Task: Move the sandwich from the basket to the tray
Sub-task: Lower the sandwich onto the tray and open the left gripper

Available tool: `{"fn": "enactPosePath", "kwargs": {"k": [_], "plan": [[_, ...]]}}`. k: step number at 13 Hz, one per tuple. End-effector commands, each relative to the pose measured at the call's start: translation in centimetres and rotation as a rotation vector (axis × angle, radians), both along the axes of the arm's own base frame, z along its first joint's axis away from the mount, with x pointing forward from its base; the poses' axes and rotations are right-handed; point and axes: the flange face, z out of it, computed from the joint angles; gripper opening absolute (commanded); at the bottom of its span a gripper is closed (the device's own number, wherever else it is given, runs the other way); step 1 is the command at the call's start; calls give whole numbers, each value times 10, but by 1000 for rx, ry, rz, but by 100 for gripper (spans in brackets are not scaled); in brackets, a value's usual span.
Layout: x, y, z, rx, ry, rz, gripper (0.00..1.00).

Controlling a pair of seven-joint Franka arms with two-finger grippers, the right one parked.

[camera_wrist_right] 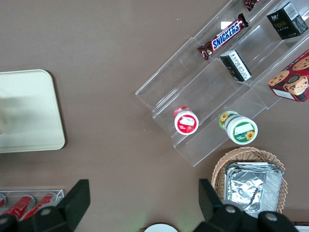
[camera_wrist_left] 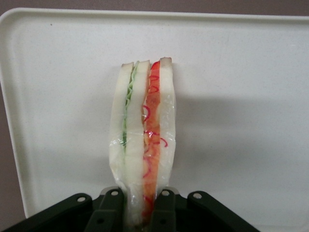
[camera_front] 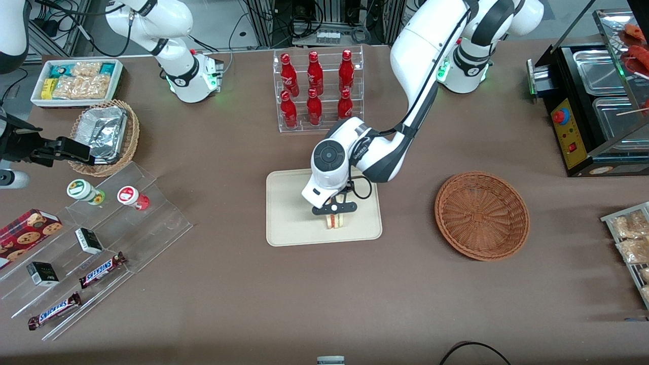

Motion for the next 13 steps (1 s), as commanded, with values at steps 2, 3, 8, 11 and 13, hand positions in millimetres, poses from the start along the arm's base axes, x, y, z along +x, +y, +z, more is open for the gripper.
{"fn": "enactPosePath", "kwargs": {"k": [2,3,8,11,13], "plan": [[4,-6,-4,19,-35,33,0],[4,-5,-5,27,-40,44,0],[5,-5,-5,29,-42,44,100],[5,-7,4,20,-50,40,100],[11,-10,22,6,-64,45,100]]}}
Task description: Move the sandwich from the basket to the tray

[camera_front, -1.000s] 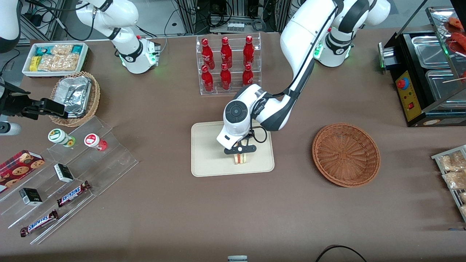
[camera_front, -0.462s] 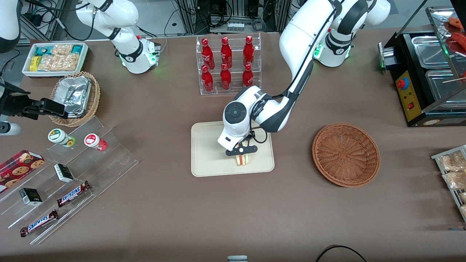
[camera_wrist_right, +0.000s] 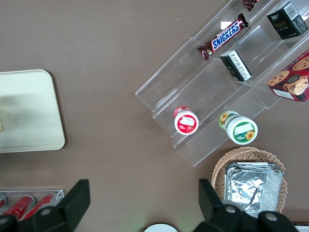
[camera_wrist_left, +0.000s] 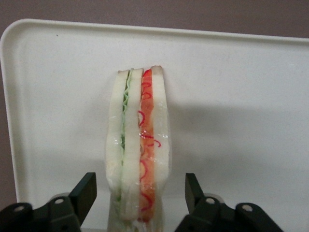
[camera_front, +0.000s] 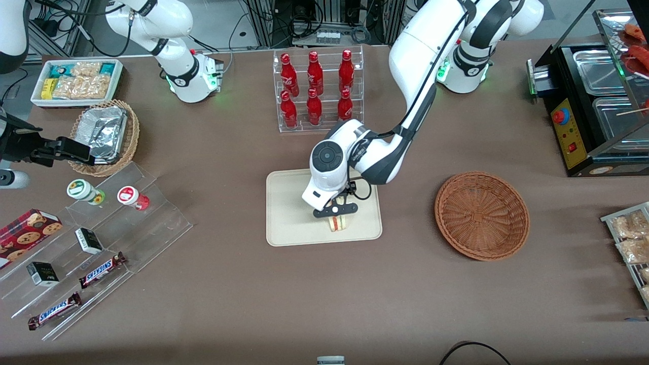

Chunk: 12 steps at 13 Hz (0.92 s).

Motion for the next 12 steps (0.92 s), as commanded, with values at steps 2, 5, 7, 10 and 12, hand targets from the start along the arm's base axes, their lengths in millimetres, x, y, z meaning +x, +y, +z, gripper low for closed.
{"fn": "enactPosePath", "kwargs": {"k": [2,5,7,10,12], "plan": [[9,-2,46,-9,-37,14,100],[24,10,83,-38,-56,38,100],[33,19,110,-35,-64,29,100],[40,43,159,-43,-78,3,100],[57,82,190,-50,-82,49,100]]}}
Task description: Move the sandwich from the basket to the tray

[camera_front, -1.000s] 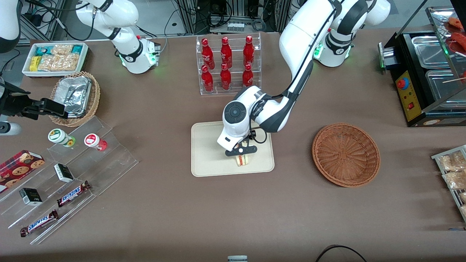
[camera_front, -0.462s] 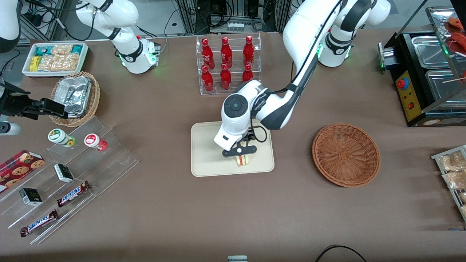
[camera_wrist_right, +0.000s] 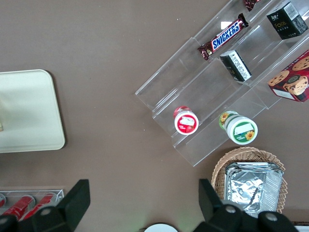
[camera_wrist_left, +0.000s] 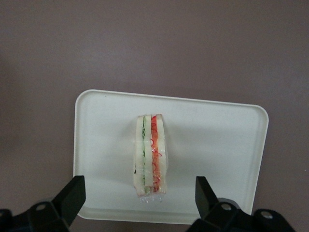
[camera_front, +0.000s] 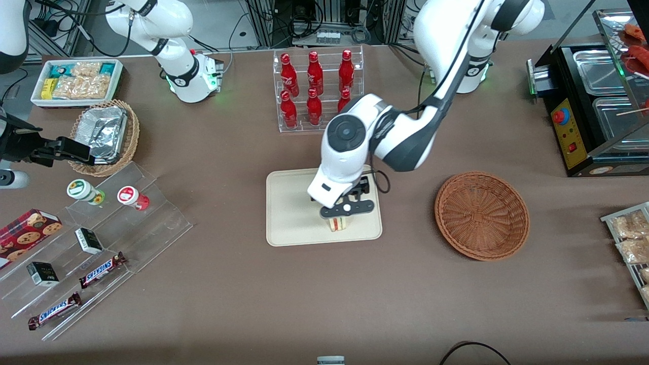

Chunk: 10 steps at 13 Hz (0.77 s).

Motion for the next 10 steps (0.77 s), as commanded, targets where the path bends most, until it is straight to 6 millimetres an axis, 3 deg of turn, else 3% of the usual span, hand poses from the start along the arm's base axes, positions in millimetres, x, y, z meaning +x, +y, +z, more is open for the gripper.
{"fn": "enactPosePath", "kwargs": {"k": [1,6,10], "plan": [[15,54,39,10,8,-2,100],[28,179,70,-20,58,-103,100],[29,253,80,-36,65,-134,100]]}}
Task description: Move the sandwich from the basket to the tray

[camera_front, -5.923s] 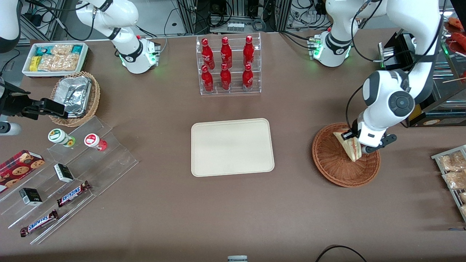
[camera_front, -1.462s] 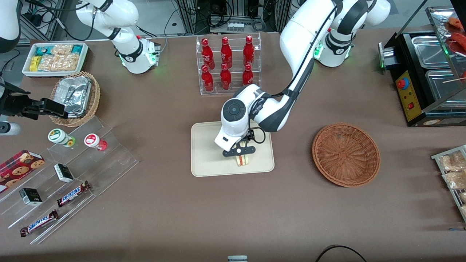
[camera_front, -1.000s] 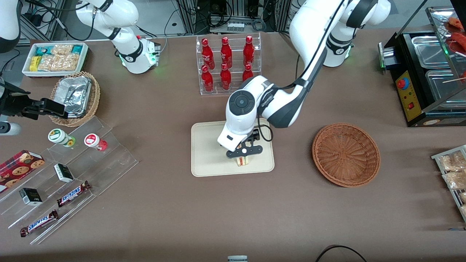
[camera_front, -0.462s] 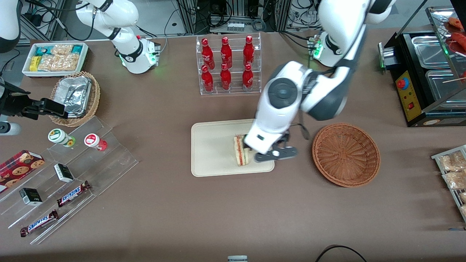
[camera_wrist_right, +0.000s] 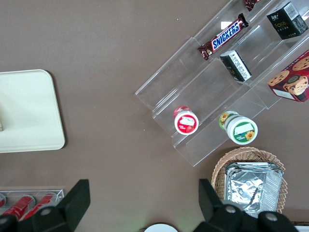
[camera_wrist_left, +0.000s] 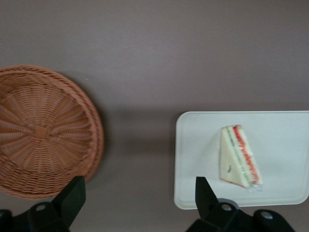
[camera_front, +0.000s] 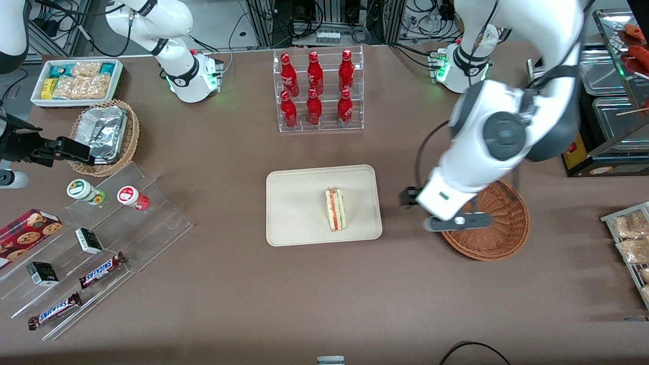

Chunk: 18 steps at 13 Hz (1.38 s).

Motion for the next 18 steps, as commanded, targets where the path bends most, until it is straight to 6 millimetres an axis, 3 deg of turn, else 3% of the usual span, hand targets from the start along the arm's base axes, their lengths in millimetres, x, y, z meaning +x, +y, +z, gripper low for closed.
{"fn": "enactPosePath", "kwargs": {"k": [1,4,8,11,15,18], "plan": [[-18,40,8,-16,17,-30,100],[-20,92,13,-39,49,-81,100],[-31,154,38,-37,94,-97,100],[-43,176,60,-29,98,-85,100],[-63,186,88,27,98,-92,100],[-78,213,105,18,133,-121,100]]}}
